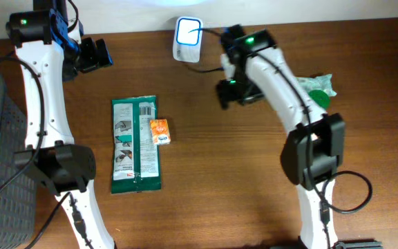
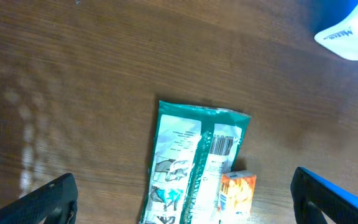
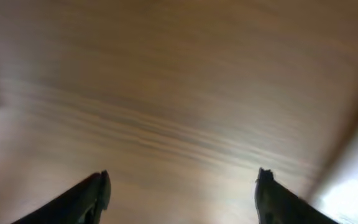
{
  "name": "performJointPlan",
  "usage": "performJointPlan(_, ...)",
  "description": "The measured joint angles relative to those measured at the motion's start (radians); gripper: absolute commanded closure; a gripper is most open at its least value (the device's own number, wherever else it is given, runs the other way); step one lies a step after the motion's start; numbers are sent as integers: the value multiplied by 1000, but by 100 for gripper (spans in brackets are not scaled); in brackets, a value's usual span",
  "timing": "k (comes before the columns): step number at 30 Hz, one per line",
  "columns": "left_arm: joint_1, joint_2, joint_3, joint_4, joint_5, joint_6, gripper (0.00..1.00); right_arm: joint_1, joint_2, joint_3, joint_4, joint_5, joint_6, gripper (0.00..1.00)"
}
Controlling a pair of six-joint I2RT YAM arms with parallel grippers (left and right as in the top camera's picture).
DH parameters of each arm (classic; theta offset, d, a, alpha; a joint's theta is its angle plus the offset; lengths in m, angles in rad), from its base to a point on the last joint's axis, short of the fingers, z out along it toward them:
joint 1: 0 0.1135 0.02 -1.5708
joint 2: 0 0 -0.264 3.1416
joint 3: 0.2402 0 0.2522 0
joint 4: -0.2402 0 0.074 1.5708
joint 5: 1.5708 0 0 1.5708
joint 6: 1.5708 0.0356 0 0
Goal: Scan the item barcode
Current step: 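Carry the white tube rightward toward the scanned items, then reach the right gripper to the small orange box and grasp it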
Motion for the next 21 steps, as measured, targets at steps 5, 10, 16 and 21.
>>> performJointPlan(5,0,0,0,0,0,0,1,97,17,-154,274,-387,48,34)
performJointPlan(10,0,0,0,0,0,0,1,123,34,-374,641,-516,251,59)
performJointPlan(16,0,0,0,0,0,0,1,180,35,-482,837,-566,390,60)
performJointPlan(21,0,0,0,0,0,0,1,205,35,-483,855,-526,451,69)
